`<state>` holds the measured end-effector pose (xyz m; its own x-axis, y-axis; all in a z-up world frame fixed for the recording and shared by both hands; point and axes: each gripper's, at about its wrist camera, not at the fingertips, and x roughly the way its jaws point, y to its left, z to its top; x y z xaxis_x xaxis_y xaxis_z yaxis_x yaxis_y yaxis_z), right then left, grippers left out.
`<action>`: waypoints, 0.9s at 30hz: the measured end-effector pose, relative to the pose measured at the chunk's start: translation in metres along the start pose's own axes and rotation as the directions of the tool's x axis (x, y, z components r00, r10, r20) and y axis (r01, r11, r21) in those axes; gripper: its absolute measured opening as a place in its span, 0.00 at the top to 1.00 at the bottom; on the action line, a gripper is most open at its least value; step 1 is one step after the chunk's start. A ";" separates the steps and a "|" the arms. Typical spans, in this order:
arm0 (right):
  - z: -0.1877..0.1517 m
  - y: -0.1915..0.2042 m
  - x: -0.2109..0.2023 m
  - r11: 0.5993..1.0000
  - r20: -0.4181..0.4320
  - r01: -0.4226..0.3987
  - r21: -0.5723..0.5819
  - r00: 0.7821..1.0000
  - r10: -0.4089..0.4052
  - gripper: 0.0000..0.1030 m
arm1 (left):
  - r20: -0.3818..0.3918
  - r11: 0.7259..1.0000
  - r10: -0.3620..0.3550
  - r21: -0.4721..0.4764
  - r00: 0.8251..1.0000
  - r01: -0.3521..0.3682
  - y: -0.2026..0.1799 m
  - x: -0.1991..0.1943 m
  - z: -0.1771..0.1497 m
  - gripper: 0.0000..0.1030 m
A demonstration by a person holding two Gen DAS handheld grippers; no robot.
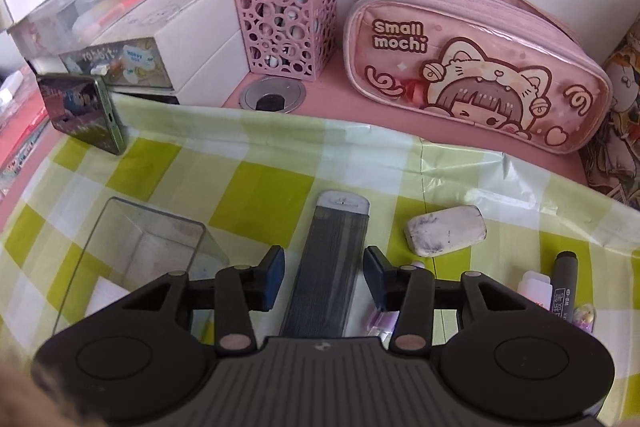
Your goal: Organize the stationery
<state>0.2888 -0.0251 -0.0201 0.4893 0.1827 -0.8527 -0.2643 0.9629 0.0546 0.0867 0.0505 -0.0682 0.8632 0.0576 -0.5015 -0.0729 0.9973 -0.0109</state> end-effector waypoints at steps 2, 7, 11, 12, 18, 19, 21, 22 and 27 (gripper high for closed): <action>0.002 -0.001 0.001 1.000 -0.013 -0.002 -0.001 1.000 0.002 0.45 | 0.001 1.000 0.000 -0.001 1.000 0.000 0.000 0.000 0.000 0.29; -0.002 -0.005 -0.001 1.000 -0.006 -0.017 -0.016 1.000 0.017 0.57 | 0.001 1.000 -0.005 -0.006 1.000 0.005 0.001 0.000 0.000 0.29; -0.005 -0.013 -0.004 0.999 0.001 -0.036 0.024 0.999 0.036 0.57 | 0.003 1.000 -0.006 -0.007 1.000 0.006 0.002 0.000 0.000 0.29; -0.007 -0.015 -0.005 0.998 0.003 -0.050 0.032 0.999 0.050 0.57 | 0.003 1.000 -0.006 -0.007 1.000 0.006 0.002 0.001 0.000 0.29; -0.017 -0.025 -0.020 0.989 0.070 -0.120 0.081 0.991 0.115 0.57 | 0.006 1.000 -0.010 -0.005 1.000 0.010 0.003 0.002 0.001 0.29; -0.018 -0.027 -0.023 0.987 0.080 -0.136 0.086 0.988 0.129 0.57 | 0.007 1.000 -0.010 -0.004 1.000 0.010 0.003 0.002 0.001 0.29; -0.021 -0.030 -0.031 0.978 0.105 -0.184 0.099 0.979 0.173 0.57 | 0.007 1.000 -0.010 -0.004 1.000 0.010 0.003 0.002 0.001 0.29; -0.023 -0.032 -0.035 0.970 0.117 -0.216 0.113 0.972 0.203 0.57 | 0.007 1.000 -0.010 -0.004 1.000 0.010 0.003 0.002 0.001 0.29; -0.027 -0.033 -0.053 0.910 0.173 -0.368 0.191 0.925 0.338 0.57 | 0.006 1.000 -0.009 -0.003 1.000 0.009 0.002 0.002 0.001 0.29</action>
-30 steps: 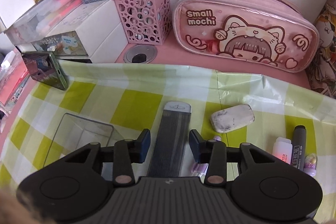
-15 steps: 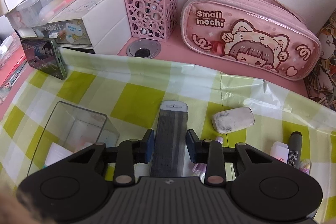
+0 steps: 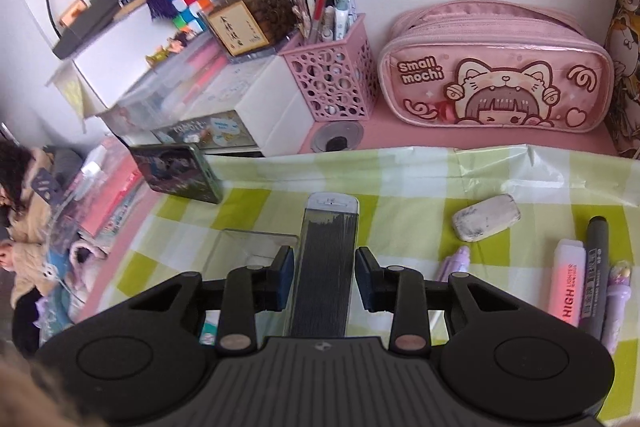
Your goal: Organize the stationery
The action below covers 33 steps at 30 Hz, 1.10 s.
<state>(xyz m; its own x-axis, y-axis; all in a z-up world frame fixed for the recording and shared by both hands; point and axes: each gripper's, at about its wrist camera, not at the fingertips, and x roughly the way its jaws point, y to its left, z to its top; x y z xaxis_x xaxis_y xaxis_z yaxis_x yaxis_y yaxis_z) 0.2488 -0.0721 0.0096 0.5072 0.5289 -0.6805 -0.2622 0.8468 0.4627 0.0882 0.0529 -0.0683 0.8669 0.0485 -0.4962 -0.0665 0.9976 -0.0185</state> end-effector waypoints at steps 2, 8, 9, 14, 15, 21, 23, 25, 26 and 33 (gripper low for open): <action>-0.002 0.005 -0.003 0.998 0.000 -0.049 0.036 0.999 0.049 0.57 | 0.000 1.000 0.001 0.001 1.000 -0.001 0.000 0.000 0.000 0.29; -0.009 0.009 0.001 0.995 -0.017 -0.040 0.097 0.999 0.042 0.57 | 0.000 1.000 0.000 0.000 1.000 0.000 0.000 0.000 0.000 0.29; -0.010 0.010 0.003 0.995 -0.027 -0.027 0.093 0.999 0.029 0.57 | 0.000 1.000 0.000 0.000 1.000 0.000 0.000 0.000 0.000 0.29; -0.019 0.009 0.008 0.994 -0.065 -0.014 0.109 0.998 0.021 0.57 | 0.000 1.000 0.000 0.000 1.000 0.000 0.000 0.000 0.000 0.29; -0.020 0.010 0.010 0.994 -0.071 -0.005 0.105 0.997 0.012 0.57 | 0.000 1.000 0.000 0.000 1.000 0.000 0.000 0.000 0.000 0.29; -0.021 0.020 0.010 0.995 -0.068 0.068 0.068 0.996 -0.063 0.56 | 0.001 1.000 0.001 0.000 1.000 -0.001 0.000 0.000 0.000 0.29; -0.021 0.022 0.010 0.994 -0.075 0.082 0.068 0.994 -0.077 0.56 | 0.000 1.000 0.000 0.001 1.000 0.000 0.000 0.000 0.000 0.29; -0.020 0.025 0.009 0.993 -0.082 0.108 0.057 0.991 -0.103 0.56 | 0.000 1.000 0.001 0.001 1.000 -0.001 0.000 0.000 0.000 0.29; -0.020 0.027 0.010 0.992 -0.083 0.116 0.052 0.990 -0.111 0.56 | 0.000 1.000 0.000 0.000 1.000 0.000 0.000 0.000 0.000 0.29; -0.021 0.037 0.011 0.988 -0.074 0.153 0.016 0.986 -0.152 0.56 | 0.000 1.000 0.001 0.000 1.000 -0.001 0.000 0.000 0.000 0.29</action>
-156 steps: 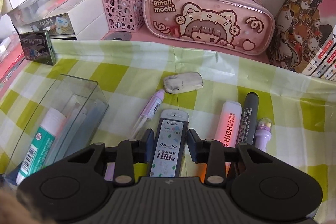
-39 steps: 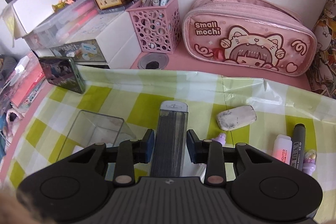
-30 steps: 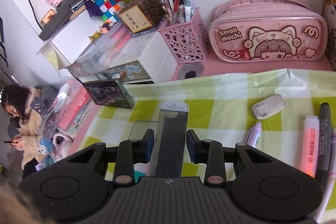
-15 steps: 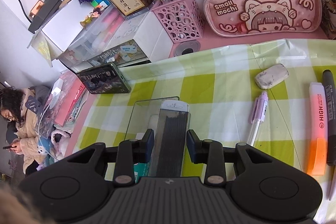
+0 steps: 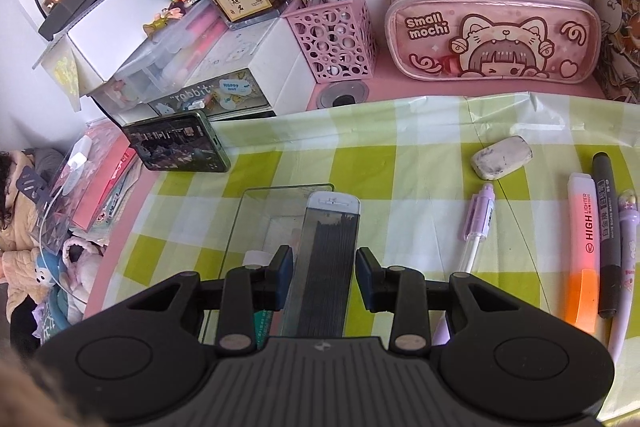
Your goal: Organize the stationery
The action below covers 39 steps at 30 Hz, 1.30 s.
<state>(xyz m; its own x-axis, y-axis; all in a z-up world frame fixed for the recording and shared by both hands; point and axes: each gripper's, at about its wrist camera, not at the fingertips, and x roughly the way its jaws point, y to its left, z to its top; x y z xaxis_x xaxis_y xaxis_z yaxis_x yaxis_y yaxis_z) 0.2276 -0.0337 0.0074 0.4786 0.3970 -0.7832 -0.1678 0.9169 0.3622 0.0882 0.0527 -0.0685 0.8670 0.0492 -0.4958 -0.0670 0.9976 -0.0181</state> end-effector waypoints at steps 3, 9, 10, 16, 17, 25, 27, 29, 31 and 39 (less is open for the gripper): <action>-0.001 0.005 0.000 1.000 0.005 0.009 -0.018 1.000 -0.009 0.56 | 0.000 1.000 0.000 0.000 1.000 0.000 0.000 0.000 0.000 0.29; -0.004 0.008 0.005 0.999 -0.016 0.018 -0.036 1.000 -0.018 0.56 | 0.000 1.000 0.000 0.000 1.000 0.000 0.000 0.000 0.000 0.29; -0.004 0.008 0.005 0.999 -0.019 0.016 -0.036 1.000 -0.016 0.56 | 0.000 1.000 0.000 0.000 1.000 0.000 0.000 0.000 0.000 0.29; -0.005 0.002 0.008 1.000 -0.017 0.016 -0.003 1.000 -0.016 0.71 | 0.000 1.000 -0.001 0.000 1.000 0.001 0.000 0.000 0.000 0.29; -0.005 -0.002 0.007 1.000 -0.021 0.004 0.009 1.000 -0.004 0.72 | 0.001 1.000 -0.001 0.000 1.000 0.001 0.000 0.000 0.000 0.29; -0.006 -0.024 0.004 0.991 -0.018 -0.109 0.083 0.994 0.111 0.72 | -0.001 1.000 -0.005 -0.004 1.000 0.005 -0.001 0.001 0.000 0.29; -0.007 -0.032 0.006 0.983 -0.017 -0.148 0.108 0.988 0.151 0.72 | -0.003 1.000 -0.004 -0.011 1.000 0.004 -0.001 0.001 0.000 0.29; -0.009 -0.038 0.007 0.976 -0.008 -0.182 0.119 0.983 0.184 0.72 | -0.005 1.000 -0.001 -0.014 1.000 0.001 0.000 0.001 0.000 0.29; -0.010 -0.042 0.008 0.969 -0.001 -0.211 0.129 0.977 0.213 0.71 | -0.011 1.000 0.001 -0.014 1.000 -0.001 0.000 0.000 0.001 0.29; -0.014 -0.052 0.012 0.955 -0.003 -0.275 0.113 0.961 0.278 0.66 | -0.010 1.000 0.008 0.002 1.000 -0.008 0.000 0.000 0.000 0.29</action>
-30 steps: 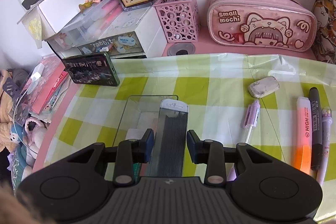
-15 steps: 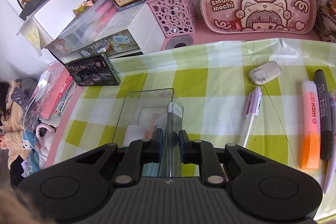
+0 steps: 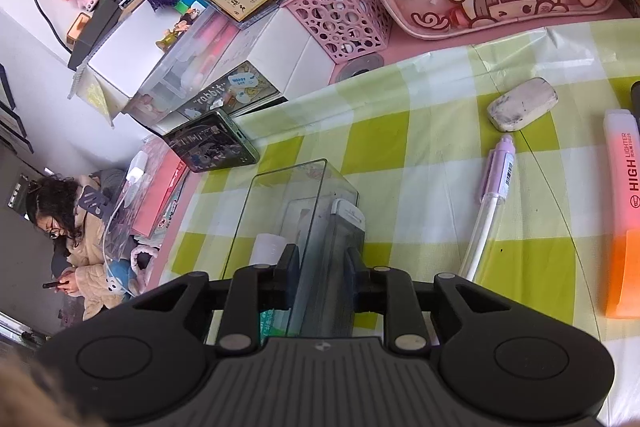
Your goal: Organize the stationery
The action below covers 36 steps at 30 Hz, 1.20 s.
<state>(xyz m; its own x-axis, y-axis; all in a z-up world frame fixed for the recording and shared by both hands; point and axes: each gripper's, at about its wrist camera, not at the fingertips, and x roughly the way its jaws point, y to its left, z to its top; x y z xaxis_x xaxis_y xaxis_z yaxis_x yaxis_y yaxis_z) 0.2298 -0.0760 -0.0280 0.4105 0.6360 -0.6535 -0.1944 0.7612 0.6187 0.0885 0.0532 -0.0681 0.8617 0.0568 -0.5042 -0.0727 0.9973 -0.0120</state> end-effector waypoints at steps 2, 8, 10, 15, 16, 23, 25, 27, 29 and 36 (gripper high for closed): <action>0.000 -0.001 -0.001 1.000 -0.003 -0.008 -0.002 1.000 0.008 0.66 | -0.001 1.000 -0.003 -0.001 1.000 0.003 0.001 0.000 0.000 0.29; -0.001 -0.004 -0.004 1.000 -0.011 -0.028 -0.003 1.000 0.028 0.66 | -0.001 1.000 -0.008 0.001 1.000 0.008 0.002 0.000 0.000 0.29; -0.002 -0.003 -0.007 1.000 -0.008 -0.028 -0.011 1.000 0.028 0.66 | -0.001 1.000 -0.006 0.000 1.000 0.006 0.002 0.000 0.000 0.29; -0.001 -0.004 -0.012 0.999 0.003 -0.028 -0.020 1.000 0.028 0.66 | -0.002 1.000 0.006 -0.006 1.000 -0.006 0.005 0.001 0.001 0.29; -0.001 -0.003 -0.011 1.000 0.002 -0.015 -0.027 1.000 0.015 0.66 | 0.000 1.000 0.006 -0.005 1.000 -0.006 0.005 0.001 0.001 0.29; -0.003 0.003 -0.005 0.997 -0.028 0.031 -0.075 0.999 -0.033 0.65 | 0.008 1.000 0.002 0.009 1.000 -0.002 0.005 0.001 0.000 0.29; -0.003 0.001 -0.005 0.997 -0.035 0.031 -0.076 0.999 -0.034 0.65 | 0.007 1.000 0.001 0.010 1.000 -0.001 0.005 0.001 0.000 0.29; -0.002 -0.003 -0.005 0.998 -0.043 0.020 -0.056 0.999 -0.023 0.65 | 0.005 1.000 -0.009 0.011 1.000 0.009 0.005 0.001 0.001 0.29; -0.001 -0.009 -0.007 1.000 -0.047 0.009 -0.026 0.999 -0.010 0.65 | 0.007 1.000 -0.020 0.020 1.000 0.020 0.003 0.001 0.000 0.29; -0.002 -0.030 -0.009 0.998 -0.059 -0.026 0.055 0.998 0.030 0.63 | 0.009 0.999 -0.038 0.038 0.999 0.038 -0.001 0.002 0.000 0.29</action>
<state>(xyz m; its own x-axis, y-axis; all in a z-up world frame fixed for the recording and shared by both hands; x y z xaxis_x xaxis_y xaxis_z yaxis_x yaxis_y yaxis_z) 0.2303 -0.1042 -0.0412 0.3517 0.6646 -0.6592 -0.1556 0.7359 0.6590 0.0903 0.0527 -0.0692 0.8684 0.0192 -0.4954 -0.0212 0.9998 0.0016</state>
